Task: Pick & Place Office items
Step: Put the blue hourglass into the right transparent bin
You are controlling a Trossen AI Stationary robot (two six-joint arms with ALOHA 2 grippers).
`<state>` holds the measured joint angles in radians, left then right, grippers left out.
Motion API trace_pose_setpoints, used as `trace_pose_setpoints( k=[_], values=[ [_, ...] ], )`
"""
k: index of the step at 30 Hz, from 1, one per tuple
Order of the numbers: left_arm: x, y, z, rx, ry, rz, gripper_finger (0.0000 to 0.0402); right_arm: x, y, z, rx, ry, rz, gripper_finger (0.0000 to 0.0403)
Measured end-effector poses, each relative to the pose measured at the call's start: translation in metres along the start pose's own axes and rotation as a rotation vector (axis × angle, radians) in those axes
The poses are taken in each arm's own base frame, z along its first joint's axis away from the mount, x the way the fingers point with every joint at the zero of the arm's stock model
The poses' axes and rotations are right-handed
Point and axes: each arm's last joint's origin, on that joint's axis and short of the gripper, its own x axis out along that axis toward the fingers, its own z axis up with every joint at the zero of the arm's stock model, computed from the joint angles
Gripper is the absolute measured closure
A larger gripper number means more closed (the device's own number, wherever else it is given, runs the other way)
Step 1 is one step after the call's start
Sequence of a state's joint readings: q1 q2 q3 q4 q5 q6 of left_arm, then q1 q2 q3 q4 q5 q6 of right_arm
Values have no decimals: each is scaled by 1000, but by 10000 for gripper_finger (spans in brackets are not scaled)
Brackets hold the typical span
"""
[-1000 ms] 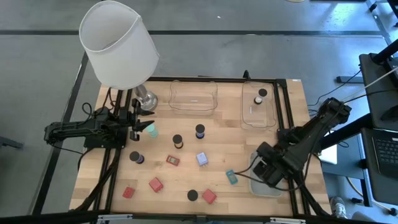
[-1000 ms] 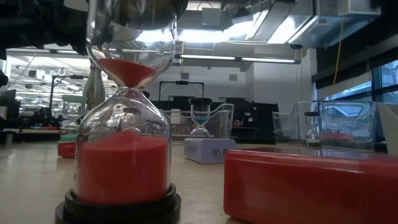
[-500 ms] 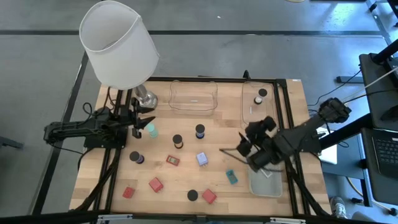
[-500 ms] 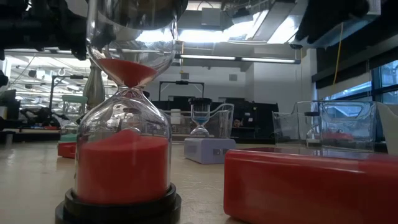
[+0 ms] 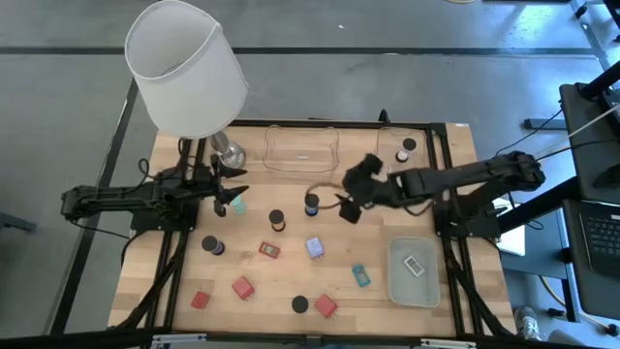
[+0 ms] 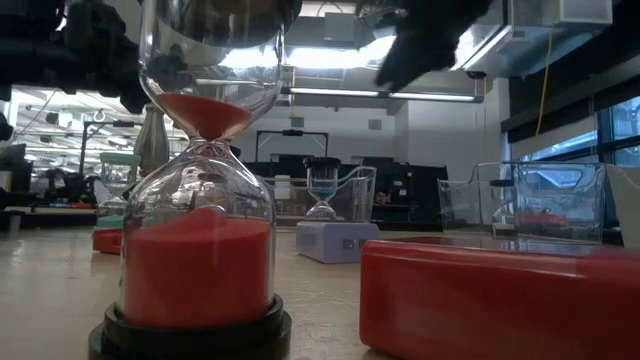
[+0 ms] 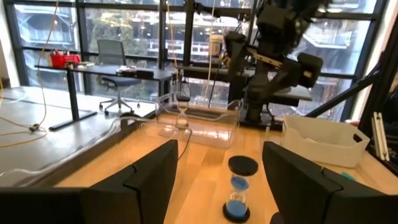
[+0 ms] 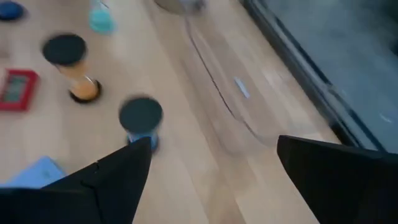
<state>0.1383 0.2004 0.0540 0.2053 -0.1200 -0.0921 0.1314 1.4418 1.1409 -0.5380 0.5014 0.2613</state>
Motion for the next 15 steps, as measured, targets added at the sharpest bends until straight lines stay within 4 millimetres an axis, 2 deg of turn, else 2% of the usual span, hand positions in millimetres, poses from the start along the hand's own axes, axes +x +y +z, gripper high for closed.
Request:
trace_pose_setpoints(
  k=[5, 8, 15],
  values=[
    [2, 0, -2, 3, 24, 2, 169, 30, -18, -3, 16, -78, 187, 52],
    [3, 0, -3, 4, 34, 2, 170, 44, -26, -11, 23, -138, 246, 52],
    [3, 0, -4, 5, 44, 3, 169, 77, -24, -37, -28, -298, 344, 52]
  ],
)
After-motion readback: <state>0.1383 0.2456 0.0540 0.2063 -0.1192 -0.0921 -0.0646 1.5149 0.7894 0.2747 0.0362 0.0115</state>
